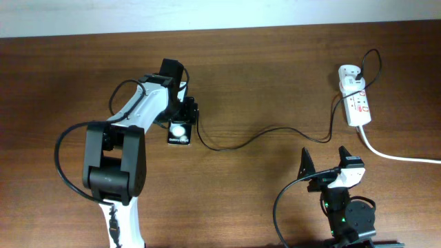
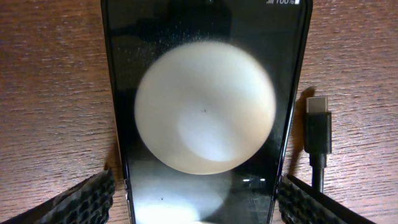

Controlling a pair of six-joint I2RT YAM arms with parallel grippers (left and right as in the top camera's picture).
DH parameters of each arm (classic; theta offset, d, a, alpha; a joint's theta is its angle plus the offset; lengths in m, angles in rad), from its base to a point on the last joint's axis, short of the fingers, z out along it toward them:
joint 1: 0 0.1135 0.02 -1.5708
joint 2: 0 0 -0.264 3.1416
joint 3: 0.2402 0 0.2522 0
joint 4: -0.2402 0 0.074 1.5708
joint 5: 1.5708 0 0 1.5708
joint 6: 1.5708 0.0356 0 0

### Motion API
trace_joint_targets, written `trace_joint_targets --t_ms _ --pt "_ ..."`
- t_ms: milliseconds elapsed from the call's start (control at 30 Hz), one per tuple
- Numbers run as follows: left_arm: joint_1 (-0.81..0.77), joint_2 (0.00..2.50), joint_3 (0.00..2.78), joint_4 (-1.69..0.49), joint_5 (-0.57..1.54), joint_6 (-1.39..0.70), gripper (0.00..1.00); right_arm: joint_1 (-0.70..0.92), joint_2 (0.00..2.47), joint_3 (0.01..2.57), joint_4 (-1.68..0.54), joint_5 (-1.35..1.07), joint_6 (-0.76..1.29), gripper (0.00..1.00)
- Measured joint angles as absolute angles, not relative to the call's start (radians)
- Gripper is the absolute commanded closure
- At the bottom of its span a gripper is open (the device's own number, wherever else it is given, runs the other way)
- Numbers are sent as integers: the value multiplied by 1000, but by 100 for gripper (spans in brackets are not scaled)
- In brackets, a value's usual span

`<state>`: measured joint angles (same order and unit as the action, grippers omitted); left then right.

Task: Plug charger to phone and switch on socket
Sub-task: 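Lift the phone with the left gripper and carry it toward the cable end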

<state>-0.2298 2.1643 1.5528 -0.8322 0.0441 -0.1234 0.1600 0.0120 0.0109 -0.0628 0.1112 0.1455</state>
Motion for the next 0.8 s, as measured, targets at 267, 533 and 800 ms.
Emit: trace_joint_targets --t_ms 267,533,800 --pt "-268 2165 1549 -827 -23 -123 11 160 12 11 -63 111 146 1" --pt "-281 2166 1549 -822 -23 -123 16 160 12 11 -62 111 146 1" --pt "-286 2166 1549 -822 -25 -135 26 160 12 11 -63 111 146 1"
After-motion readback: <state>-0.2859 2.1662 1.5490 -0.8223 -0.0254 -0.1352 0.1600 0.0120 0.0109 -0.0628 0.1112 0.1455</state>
